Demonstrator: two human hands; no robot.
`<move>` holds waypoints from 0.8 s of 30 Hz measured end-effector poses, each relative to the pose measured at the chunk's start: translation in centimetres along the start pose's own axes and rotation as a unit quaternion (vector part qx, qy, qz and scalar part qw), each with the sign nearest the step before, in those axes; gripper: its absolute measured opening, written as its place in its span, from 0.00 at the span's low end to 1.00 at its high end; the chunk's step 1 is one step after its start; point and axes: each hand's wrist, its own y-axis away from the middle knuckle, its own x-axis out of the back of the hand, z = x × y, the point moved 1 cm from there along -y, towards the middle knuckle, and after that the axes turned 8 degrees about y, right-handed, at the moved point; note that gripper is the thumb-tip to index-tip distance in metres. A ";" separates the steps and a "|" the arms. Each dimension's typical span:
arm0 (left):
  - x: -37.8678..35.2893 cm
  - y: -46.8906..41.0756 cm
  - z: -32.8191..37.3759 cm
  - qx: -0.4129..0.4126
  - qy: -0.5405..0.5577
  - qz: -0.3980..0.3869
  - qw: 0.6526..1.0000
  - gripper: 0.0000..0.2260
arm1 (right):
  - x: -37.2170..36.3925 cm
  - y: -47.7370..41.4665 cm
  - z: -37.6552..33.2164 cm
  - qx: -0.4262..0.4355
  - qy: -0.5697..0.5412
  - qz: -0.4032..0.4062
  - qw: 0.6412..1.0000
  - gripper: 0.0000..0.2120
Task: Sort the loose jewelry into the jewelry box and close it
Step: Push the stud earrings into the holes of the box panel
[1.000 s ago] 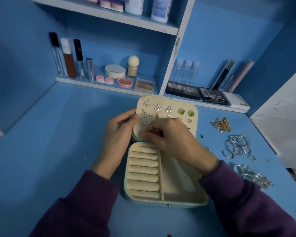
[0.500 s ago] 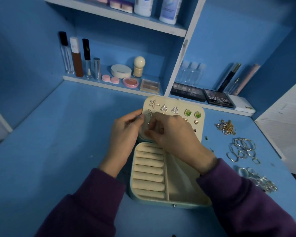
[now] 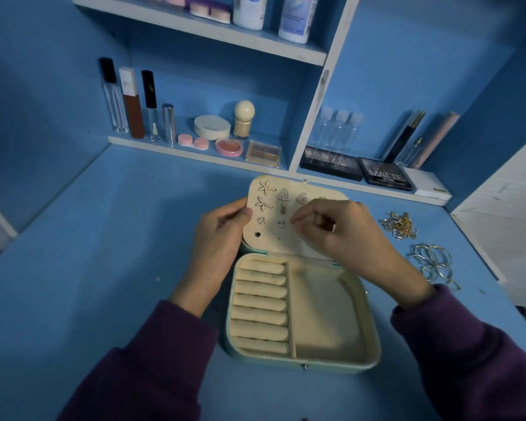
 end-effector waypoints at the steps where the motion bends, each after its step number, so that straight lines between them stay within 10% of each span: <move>1: 0.0 0.0 0.0 0.004 0.001 0.003 1.000 0.11 | 0.5 0.1 0.5 -0.009 -0.006 0.003 1.000 0.04; 14: -0.1 0.0 -0.2 0.006 0.022 0.012 1.000 0.12 | 4.9 1.3 10.7 -0.130 0.076 0.014 0.989 0.09; 24: -0.2 -0.1 -0.3 -0.008 0.017 0.017 1.000 0.13 | 3.7 2.3 12.3 -0.069 0.107 -0.035 0.991 0.06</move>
